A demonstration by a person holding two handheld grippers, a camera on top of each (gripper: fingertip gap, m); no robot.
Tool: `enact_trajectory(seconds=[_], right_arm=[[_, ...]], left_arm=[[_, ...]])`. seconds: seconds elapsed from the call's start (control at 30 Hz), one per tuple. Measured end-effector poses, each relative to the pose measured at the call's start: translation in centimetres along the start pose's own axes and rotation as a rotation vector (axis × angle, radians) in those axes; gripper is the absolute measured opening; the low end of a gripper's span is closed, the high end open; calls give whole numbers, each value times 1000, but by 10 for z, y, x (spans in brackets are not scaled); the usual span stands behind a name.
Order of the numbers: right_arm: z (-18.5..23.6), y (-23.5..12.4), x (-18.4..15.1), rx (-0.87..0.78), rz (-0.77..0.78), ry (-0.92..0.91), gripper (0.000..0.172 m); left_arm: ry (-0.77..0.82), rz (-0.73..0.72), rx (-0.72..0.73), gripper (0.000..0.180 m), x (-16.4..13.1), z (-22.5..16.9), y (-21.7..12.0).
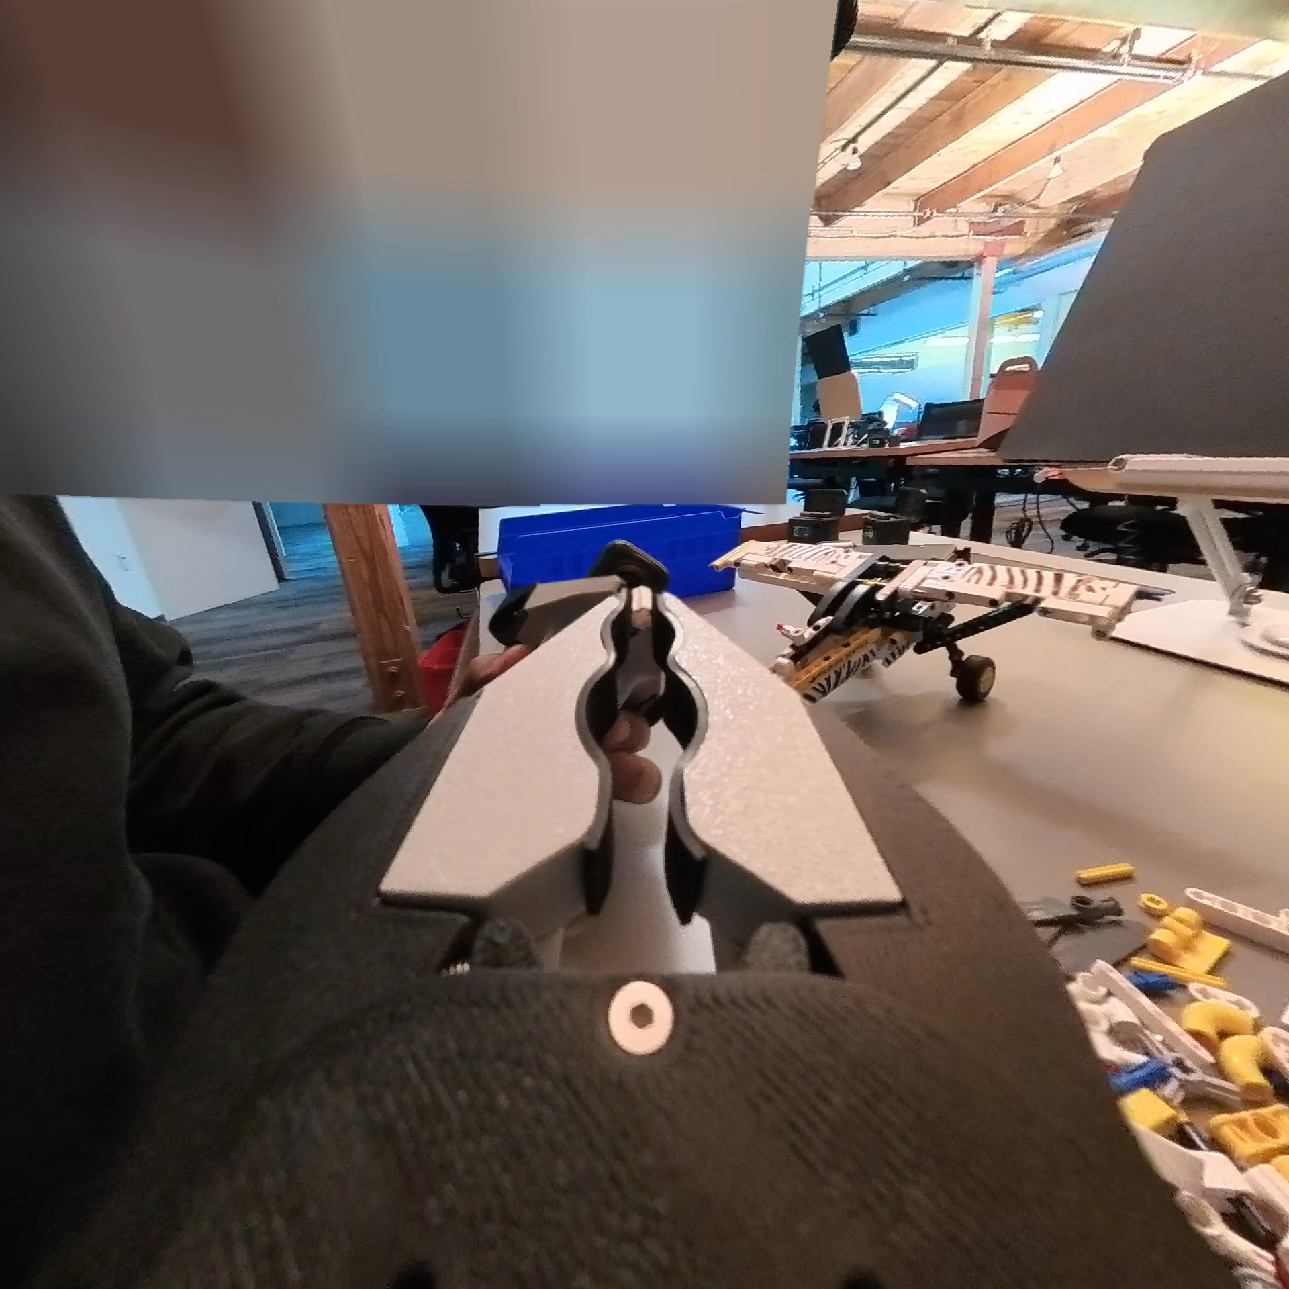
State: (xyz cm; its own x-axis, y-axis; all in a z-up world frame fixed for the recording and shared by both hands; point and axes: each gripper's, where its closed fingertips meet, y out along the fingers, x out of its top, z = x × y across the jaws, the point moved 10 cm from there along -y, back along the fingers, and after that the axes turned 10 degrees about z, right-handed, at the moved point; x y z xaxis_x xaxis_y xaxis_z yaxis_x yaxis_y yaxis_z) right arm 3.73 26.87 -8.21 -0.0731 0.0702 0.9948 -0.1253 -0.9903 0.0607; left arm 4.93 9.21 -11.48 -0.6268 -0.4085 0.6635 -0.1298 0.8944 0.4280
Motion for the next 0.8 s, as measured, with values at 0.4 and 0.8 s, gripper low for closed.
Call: enact_trajectory(seconds=[0.4, 0.8], right_arm=[[-3, 1, 0, 9, 20, -4, 11], [0, 3, 2, -136, 218, -207, 4]], left_arm=[[58, 13, 67, 4, 1, -2, 1], [47, 38, 202, 4, 0, 1, 1]])
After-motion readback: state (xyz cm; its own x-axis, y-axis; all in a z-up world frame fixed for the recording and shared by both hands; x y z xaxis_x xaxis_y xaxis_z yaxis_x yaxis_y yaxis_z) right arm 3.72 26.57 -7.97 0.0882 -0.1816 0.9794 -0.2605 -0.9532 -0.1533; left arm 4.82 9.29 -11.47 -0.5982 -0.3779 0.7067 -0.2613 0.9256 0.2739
